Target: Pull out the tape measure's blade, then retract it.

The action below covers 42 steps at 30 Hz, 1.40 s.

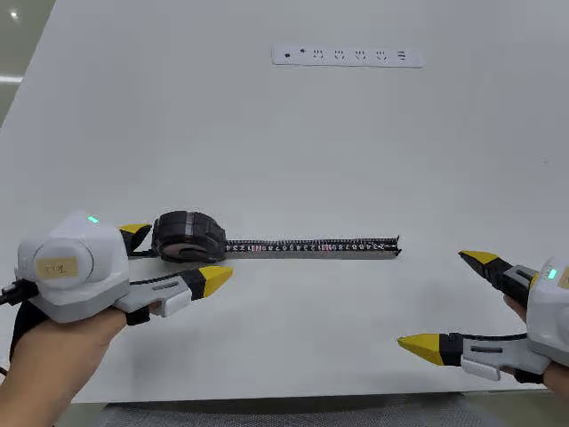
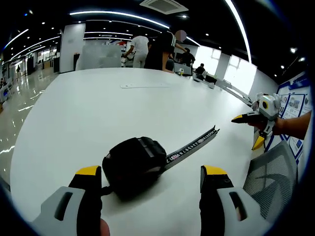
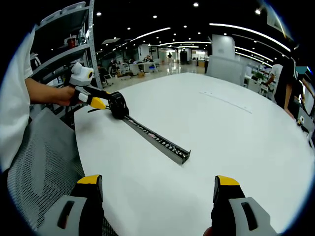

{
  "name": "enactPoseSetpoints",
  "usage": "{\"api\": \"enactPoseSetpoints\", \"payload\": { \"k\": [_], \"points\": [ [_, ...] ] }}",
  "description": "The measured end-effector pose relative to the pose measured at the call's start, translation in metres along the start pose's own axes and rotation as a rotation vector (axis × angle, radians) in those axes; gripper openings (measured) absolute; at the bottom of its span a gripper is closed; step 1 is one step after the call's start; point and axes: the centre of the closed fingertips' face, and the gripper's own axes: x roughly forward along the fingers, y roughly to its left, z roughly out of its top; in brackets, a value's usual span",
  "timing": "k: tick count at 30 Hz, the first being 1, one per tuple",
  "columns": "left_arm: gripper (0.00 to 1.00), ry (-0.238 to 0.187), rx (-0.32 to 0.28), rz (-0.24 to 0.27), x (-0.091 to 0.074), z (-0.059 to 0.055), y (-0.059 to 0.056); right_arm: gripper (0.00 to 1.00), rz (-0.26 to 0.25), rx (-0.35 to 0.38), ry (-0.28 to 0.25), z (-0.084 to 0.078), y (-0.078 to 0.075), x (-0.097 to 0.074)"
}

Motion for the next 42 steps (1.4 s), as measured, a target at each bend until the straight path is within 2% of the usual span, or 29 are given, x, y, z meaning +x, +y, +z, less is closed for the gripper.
{"api": "enactPoseSetpoints", "payload": {
  "k": [7, 11, 18, 26, 42],
  "points": [
    [0.79, -0.004, -0.016, 0.014, 0.002, 0.0, 0.001, 0.92, 0.001, -0.003, 0.003, 0.001, -0.003, 0.002],
    [0.82, -0.013, -0.038, 0.028, 0.004, 0.002, -0.002, 0.9, 0.01, -0.005, 0.0, 0.003, -0.004, 0.004],
    [0.79, -0.027, -0.074, 0.086, 0.006, 0.004, 0.002, 0.83, 0.029, -0.035, 0.007, 0.008, -0.012, 0.011],
    [0.74, -0.031, -0.084, 0.156, 0.01, 0.004, 0.006, 0.76, 0.059, -0.072, 0.022, 0.014, -0.019, 0.021],
    [0.7, -0.042, -0.143, 0.297, 0.018, 0.007, 0.016, 0.56, 0.117, -0.178, 0.079, 0.015, -0.035, 0.039]
  ]
}}
